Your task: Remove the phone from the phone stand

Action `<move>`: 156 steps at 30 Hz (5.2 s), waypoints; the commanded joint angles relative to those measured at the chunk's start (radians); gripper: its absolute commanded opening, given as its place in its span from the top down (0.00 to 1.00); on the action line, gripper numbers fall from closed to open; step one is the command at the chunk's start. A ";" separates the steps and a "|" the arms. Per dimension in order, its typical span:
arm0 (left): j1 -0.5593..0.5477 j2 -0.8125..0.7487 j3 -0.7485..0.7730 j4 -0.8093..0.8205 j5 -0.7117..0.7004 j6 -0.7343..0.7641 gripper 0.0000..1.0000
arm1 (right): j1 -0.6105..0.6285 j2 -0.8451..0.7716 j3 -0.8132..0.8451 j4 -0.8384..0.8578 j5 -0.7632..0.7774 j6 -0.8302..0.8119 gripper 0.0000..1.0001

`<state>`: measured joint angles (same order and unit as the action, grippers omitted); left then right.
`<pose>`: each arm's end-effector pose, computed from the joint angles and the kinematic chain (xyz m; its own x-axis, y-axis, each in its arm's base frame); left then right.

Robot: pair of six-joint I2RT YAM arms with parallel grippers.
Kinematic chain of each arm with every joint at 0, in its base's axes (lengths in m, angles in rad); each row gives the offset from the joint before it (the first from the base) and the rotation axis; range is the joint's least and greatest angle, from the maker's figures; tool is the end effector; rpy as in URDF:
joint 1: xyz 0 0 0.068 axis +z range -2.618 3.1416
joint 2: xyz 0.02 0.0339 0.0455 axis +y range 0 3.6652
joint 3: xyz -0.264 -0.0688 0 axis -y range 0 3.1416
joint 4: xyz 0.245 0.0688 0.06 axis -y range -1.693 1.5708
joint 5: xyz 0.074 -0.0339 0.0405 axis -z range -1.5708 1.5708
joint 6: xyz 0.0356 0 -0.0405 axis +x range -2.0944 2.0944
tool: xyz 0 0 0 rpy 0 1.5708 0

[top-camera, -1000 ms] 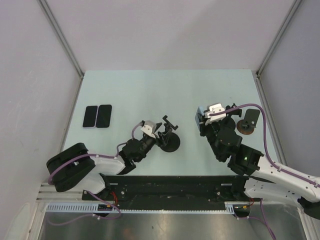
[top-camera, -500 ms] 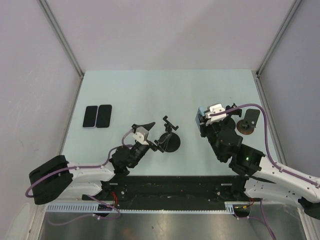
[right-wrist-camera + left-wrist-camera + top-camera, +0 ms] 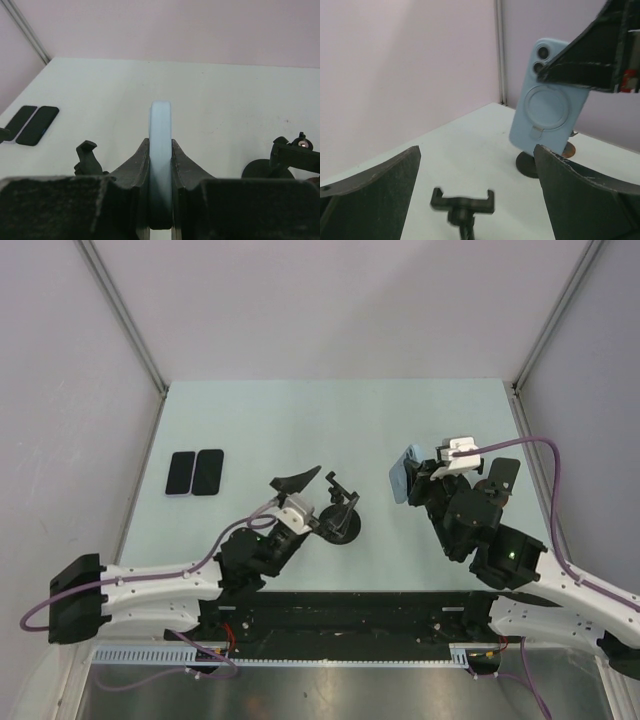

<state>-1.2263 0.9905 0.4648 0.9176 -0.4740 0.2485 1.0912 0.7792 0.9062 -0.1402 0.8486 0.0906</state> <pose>0.0879 -0.1968 0.3036 0.2960 -0.1769 -0.9387 0.6419 0.7645 0.0583 0.0999 0.1342 0.3883 -0.0278 0.0762 -0.9967 -0.2387 0.9677 0.0806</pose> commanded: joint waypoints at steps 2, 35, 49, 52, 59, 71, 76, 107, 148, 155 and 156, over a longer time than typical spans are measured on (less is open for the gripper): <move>-0.068 0.120 0.165 -0.037 0.014 0.233 0.00 | 0.007 -0.047 0.066 0.056 0.041 0.113 1.00; -0.164 0.543 0.491 0.073 -0.253 0.528 0.28 | 0.009 -0.075 0.079 0.057 -0.026 0.385 1.00; -0.170 0.514 0.468 0.092 -0.273 0.488 1.00 | 0.006 -0.086 0.079 0.070 -0.031 0.391 0.56; -0.170 0.497 0.465 0.092 -0.273 0.479 1.00 | 0.006 -0.095 0.079 0.083 -0.039 0.371 0.45; -0.164 0.448 0.463 0.089 -0.272 0.462 1.00 | -0.007 -0.135 0.079 0.120 -0.112 0.267 0.23; -0.006 0.222 0.465 -0.246 -0.149 0.174 1.00 | -0.020 -0.196 0.079 0.113 -0.224 0.113 0.08; 0.170 0.100 0.515 -0.482 0.029 -0.045 1.00 | -0.027 -0.204 0.079 0.080 -0.226 0.084 0.07; 1.318 0.485 0.529 -1.112 1.051 -0.594 1.00 | -0.208 -0.061 -0.125 -0.053 -0.396 0.031 0.07; 1.366 0.763 0.721 -1.258 0.815 -0.439 0.25 | -0.231 -0.044 -0.159 -0.052 -0.436 0.026 0.08; 1.268 0.671 0.699 -1.263 0.655 -0.407 0.07 | -0.229 -0.047 -0.159 -0.053 -0.434 0.028 0.08; 1.254 0.666 0.699 -1.263 0.623 -0.402 0.07 | -0.231 -0.049 -0.159 -0.053 -0.434 0.028 0.08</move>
<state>0.0856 1.7325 1.1561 -0.3473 0.2626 -0.1997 0.8635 0.7361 0.7498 -0.2123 0.4095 0.1261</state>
